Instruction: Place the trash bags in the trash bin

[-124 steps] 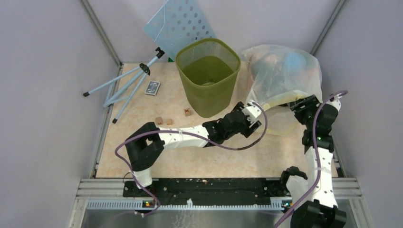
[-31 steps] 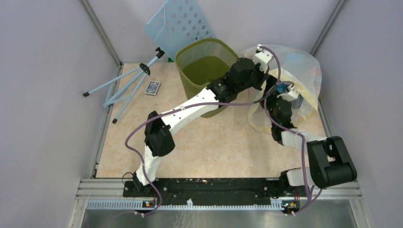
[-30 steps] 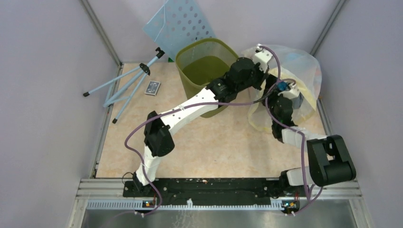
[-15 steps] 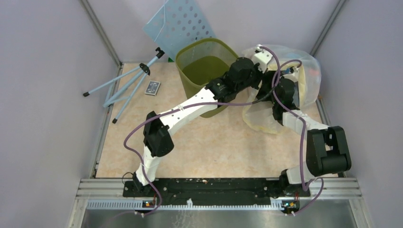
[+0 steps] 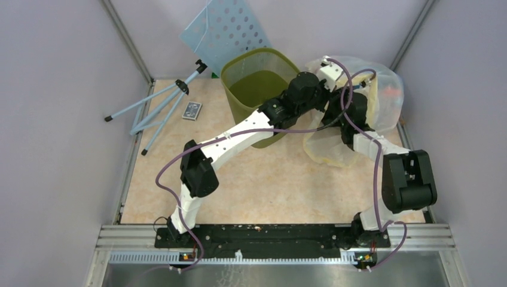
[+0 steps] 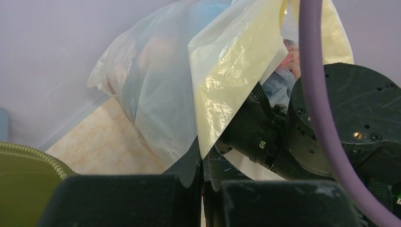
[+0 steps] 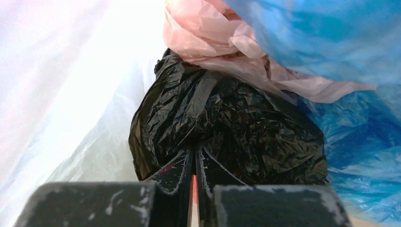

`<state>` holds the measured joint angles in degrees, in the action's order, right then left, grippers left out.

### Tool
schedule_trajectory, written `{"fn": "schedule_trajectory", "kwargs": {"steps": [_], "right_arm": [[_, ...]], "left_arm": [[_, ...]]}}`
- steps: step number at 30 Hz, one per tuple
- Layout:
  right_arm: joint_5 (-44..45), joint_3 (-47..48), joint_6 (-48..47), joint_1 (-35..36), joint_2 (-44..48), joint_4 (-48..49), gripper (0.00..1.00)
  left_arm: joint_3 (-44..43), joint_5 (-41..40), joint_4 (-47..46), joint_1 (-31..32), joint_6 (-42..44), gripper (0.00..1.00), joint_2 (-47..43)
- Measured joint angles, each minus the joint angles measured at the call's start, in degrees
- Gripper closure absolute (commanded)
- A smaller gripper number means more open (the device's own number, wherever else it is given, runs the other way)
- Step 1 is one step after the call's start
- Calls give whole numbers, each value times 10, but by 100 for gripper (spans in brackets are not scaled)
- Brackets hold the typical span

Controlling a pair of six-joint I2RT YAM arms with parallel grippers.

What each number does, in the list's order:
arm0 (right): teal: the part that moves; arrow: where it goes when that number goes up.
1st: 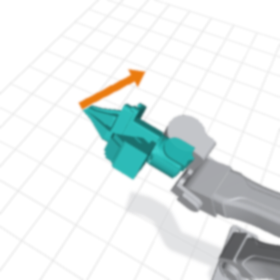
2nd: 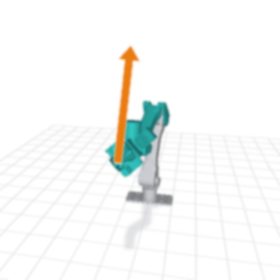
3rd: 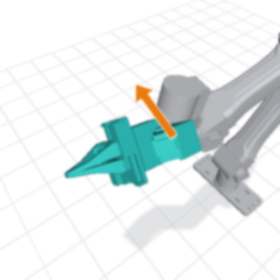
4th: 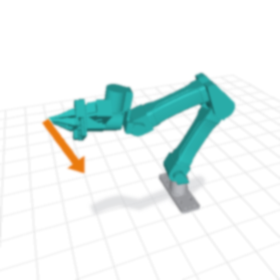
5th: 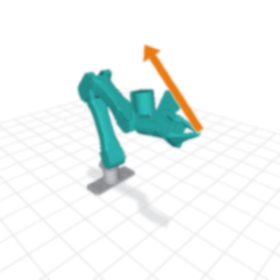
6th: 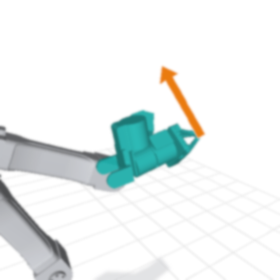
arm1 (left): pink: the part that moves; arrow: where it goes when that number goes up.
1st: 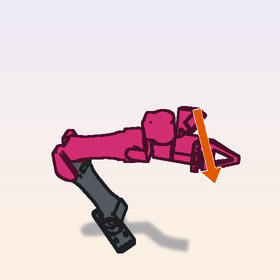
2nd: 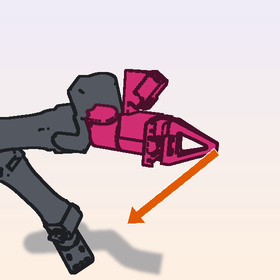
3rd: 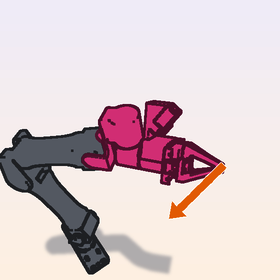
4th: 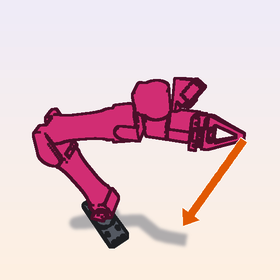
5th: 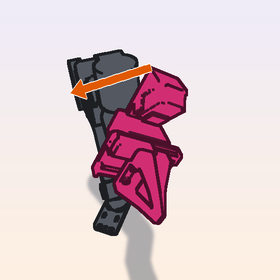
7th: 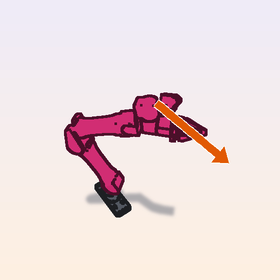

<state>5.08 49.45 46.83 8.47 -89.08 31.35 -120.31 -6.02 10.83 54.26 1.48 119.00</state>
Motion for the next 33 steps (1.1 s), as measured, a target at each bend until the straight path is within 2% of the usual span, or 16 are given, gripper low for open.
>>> {"fn": "schedule_trajectory", "kwargs": {"steps": [5,9,15,21,26,33], "right_arm": [[-2,4,-9,0,11,-25,100],[11,-40,-24,0,75,-73,100],[17,-106,-68,0,231,-179,100],[2,-131,-131,0,408,-300,100],[-10,-113,-178,0,512,-403,100],[-29,14,-226,0,533,-516,100]], "left_arm": [[0,-5,0,0,2,100,0],[0,-9,0,0,2,100,0],[0,-9,-1,0,2,100,0],[0,-12,-3,0,1,100,1],[0,-15,-10,0,0,100,12],[0,-11,-23,3,-3,100,65]]}}
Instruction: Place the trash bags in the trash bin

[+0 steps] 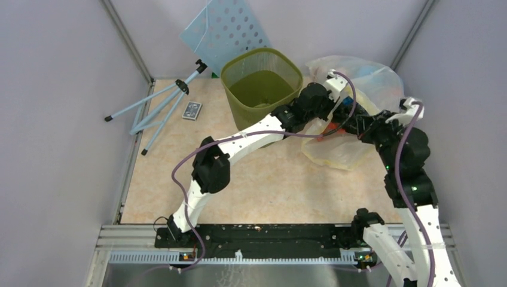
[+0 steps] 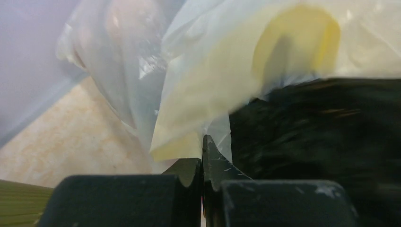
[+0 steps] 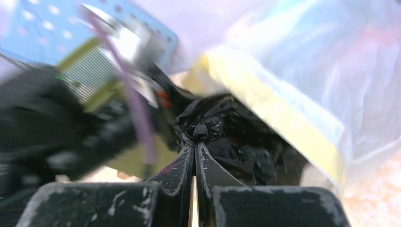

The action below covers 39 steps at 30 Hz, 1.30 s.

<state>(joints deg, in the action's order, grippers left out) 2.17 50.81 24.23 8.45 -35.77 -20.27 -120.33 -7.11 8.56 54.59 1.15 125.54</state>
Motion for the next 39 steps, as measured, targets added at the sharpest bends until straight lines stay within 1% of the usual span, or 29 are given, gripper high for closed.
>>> {"fn": "schedule_trajectory", "kwargs": {"steps": [5,10,13,15,21,24,26,30,33,34,36,38,39], "right_arm": [[-20,109,-22,0,-6,-35,100],[-30,201,-38,0,-19,-56,100],[-23,242,-44,0,-28,-67,100],[0,265,-47,0,-30,-76,100],[94,289,-49,0,-23,-86,100],[127,292,-54,0,-19,-89,100],[139,293,-57,0,-18,-90,100],[146,293,-62,0,-18,-102,100],[146,293,-63,0,-18,-109,100],[146,292,-63,0,-18,-110,100],[144,292,-62,0,-18,-112,100],[141,291,-62,0,-18,-112,100],[140,290,-62,0,-18,-112,100]], "left_arm": [[0,9,0,1,-17,100,42],[3,34,-17,1,-42,100,63],[12,55,-40,1,-63,100,71],[15,72,-60,1,-78,100,80],[17,128,-125,1,-132,100,135],[13,155,-153,1,-159,100,172],[-5,173,-169,2,-178,100,204],[-71,208,-189,3,-214,100,268],[-91,225,-197,4,-225,100,279],[-93,228,-206,5,-224,96,279],[-90,228,-212,8,-218,81,275],[-60,225,-215,10,-206,67,253],[-42,223,-213,12,-199,63,240]]}}
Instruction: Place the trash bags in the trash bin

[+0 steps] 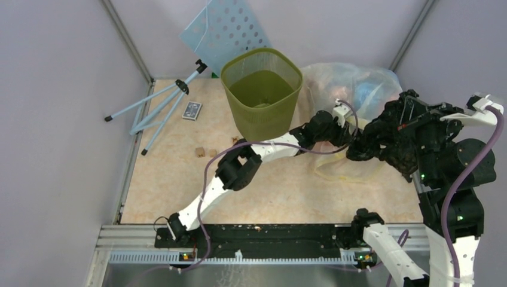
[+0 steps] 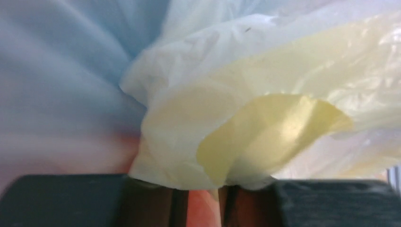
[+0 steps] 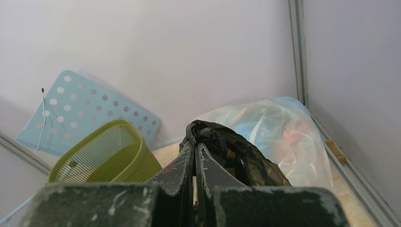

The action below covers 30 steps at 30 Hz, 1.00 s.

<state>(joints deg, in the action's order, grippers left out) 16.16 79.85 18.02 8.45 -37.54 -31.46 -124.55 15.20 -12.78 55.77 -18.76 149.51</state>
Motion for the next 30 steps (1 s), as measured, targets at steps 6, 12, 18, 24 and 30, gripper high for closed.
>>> {"fn": "schedule_trajectory", "kwargs": {"steps": [6,12,18,24,30], "right_arm": [[-26,-27,3,0,4,2,100],[-87,-70,17,0,2,4,100],[-212,-113,59,0,-15,30,100],[-367,-192,152,8,-63,115,100],[-382,-280,203,129,-120,196,94]], "left_arm": [[140,-39,36,6,37,39,-138],[200,-88,96,6,56,20,-303],[310,-123,114,5,53,4,-487],[491,-124,107,5,41,1,-637],[652,-136,110,5,12,1,-758]]}}
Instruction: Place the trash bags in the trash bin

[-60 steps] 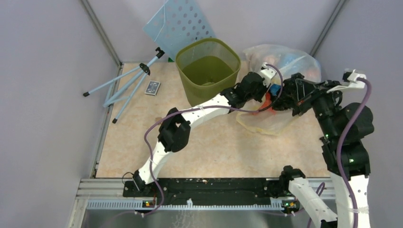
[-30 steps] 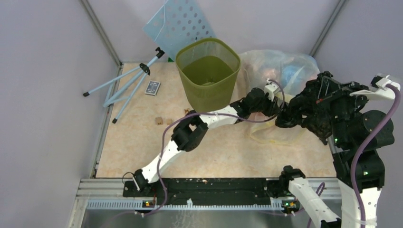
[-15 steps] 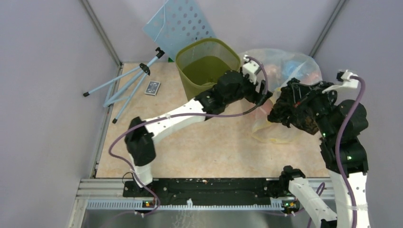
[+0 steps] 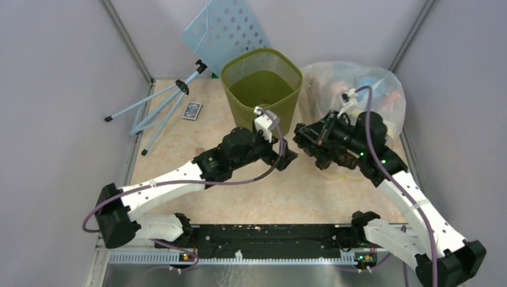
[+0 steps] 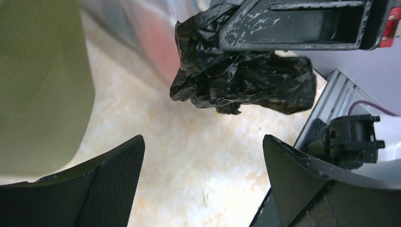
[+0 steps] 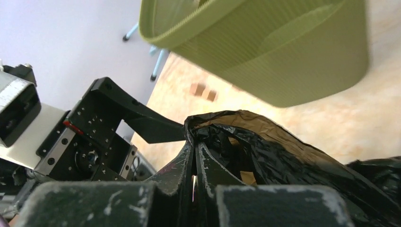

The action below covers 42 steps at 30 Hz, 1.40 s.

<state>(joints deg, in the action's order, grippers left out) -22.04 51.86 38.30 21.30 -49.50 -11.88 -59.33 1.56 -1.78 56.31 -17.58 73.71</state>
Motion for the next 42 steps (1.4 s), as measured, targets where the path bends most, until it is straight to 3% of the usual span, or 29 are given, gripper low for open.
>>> {"fn": "schedule_trajectory", "kwargs": {"steps": [1,3,4,6,10,15,18,27,29,32,34,39,42], "right_arm": [[2,-9,3,21,-11,9,84],[14,-17,4,65,-38,28,43],[22,-17,4,85,-54,35,30],[53,-14,-10,133,-86,44,25],[109,11,-54,201,-136,16,24],[198,19,-94,208,-121,-31,27],[249,17,-109,208,-86,-63,34],[347,5,-117,208,-14,-215,40],[350,-17,-115,208,0,-235,40],[315,-62,-120,208,31,-243,38],[270,-86,-134,208,43,-235,38],[207,-115,-162,208,19,-206,40],[207,-115,-167,208,-31,-182,44]], "left_arm": [[22,-7,2,0,-6,1,-20],[61,-22,9,0,-21,1,-62],[79,-32,15,0,-29,1,-84],[102,-51,25,-2,-43,1,-118],[141,-96,53,-4,-80,1,-171],[186,-127,75,-5,-115,1,-202],[201,-131,78,-5,-129,2,-194],[234,-94,24,-5,-151,14,-110],[234,-81,3,-5,-154,19,-84],[233,-70,-16,-5,-163,39,-43],[233,-69,-23,-6,-170,42,-20],[239,-66,-64,-19,-188,41,12],[241,-62,-86,-28,-197,31,34]]}}
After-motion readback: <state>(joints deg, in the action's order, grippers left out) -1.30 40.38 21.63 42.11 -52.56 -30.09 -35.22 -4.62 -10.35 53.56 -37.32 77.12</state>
